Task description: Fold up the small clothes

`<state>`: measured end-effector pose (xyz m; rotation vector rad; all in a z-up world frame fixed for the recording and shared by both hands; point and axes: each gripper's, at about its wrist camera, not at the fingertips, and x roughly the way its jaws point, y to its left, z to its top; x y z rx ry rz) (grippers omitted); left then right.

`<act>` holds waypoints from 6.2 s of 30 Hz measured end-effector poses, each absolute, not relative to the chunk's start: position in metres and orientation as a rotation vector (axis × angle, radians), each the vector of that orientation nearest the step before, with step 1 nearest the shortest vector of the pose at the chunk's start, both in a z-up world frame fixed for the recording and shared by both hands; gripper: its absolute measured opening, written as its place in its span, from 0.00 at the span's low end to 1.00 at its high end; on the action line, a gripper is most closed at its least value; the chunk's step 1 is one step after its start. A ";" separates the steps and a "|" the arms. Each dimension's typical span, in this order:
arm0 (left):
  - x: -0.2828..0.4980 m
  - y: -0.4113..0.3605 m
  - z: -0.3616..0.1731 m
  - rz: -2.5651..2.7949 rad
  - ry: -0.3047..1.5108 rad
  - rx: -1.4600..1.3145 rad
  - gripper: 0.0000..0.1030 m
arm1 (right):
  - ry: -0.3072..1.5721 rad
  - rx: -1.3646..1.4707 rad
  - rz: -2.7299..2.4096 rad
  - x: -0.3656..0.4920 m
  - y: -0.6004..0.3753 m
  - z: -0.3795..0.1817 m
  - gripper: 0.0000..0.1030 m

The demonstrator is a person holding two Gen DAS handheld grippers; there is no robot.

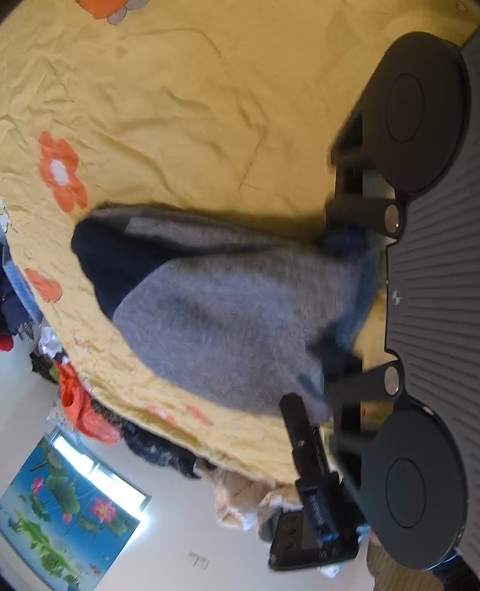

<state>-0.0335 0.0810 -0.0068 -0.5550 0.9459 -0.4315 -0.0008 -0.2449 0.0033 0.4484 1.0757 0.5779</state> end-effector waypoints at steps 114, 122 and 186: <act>-0.147 0.020 0.005 -0.172 0.612 0.033 1.00 | 0.744 -0.361 0.280 -0.182 -0.286 0.088 0.99; -0.140 0.009 -0.004 -0.048 0.691 0.099 1.00 | 0.694 -0.108 0.237 -0.167 -0.253 0.064 0.99; -0.135 0.030 -0.016 -0.059 0.712 0.005 1.00 | 0.691 -0.025 -0.023 -0.136 -0.168 -0.013 1.00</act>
